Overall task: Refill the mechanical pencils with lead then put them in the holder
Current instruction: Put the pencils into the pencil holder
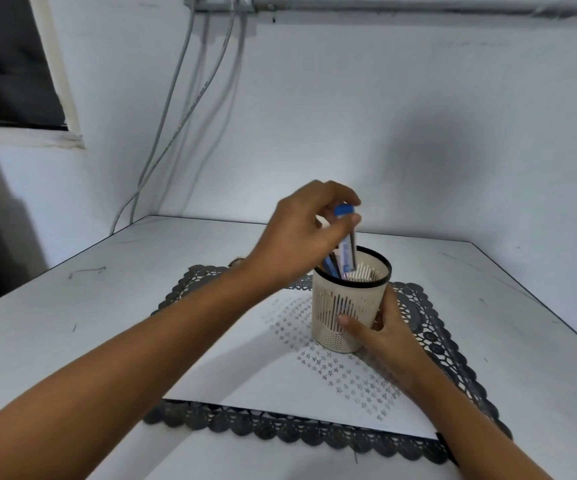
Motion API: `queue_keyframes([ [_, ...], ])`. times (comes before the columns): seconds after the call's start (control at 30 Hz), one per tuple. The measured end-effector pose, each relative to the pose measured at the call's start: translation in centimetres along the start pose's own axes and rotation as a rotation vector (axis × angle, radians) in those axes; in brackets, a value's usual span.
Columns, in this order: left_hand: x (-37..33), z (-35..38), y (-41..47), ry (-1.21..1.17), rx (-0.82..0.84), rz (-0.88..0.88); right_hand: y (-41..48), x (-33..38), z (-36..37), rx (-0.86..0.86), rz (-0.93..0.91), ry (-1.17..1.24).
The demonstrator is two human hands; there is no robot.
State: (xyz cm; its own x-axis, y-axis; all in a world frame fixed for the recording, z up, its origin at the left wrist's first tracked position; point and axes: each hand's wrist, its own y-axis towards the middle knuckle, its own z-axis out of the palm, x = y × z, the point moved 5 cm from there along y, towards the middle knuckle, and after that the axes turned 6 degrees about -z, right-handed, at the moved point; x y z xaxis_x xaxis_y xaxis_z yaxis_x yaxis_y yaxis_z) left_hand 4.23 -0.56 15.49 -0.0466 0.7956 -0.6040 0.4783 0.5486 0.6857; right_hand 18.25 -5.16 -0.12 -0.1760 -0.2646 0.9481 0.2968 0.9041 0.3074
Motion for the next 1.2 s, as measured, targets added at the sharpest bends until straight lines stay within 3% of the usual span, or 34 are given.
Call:
queue_keyframes([
  [0.2,1.8,3.6,-0.9,0.16,0.124,-0.016,-0.1,0.4,0.1,-0.009,-0.013,0.018],
  [0.43,2.6,4.4,-2.2,0.247,0.215,0.202,0.0,0.4,-0.1,-0.031,-0.025,-0.019],
  [0.6,3.6,3.3,-3.4,0.38,0.073,0.364,0.0,0.2,-0.1,-0.019,-0.028,-0.03],
  [0.7,6.1,1.1,-4.0,0.404,-0.072,0.228,-0.1,0.1,-0.1,-0.011,-0.008,-0.019],
  [0.8,10.9,-0.9,-4.5,0.389,-0.071,-0.108,0.0,-0.2,-0.2,-0.002,0.004,-0.007],
  [1.07,21.1,-1.8,-8.0,0.705,0.378,-0.533,0.0,0.5,0.2,0.021,0.037,0.029],
  [1.2,21.3,-1.4,-8.1,0.788,0.51,-0.548,-0.1,0.7,0.2,0.025,0.102,0.073],
])
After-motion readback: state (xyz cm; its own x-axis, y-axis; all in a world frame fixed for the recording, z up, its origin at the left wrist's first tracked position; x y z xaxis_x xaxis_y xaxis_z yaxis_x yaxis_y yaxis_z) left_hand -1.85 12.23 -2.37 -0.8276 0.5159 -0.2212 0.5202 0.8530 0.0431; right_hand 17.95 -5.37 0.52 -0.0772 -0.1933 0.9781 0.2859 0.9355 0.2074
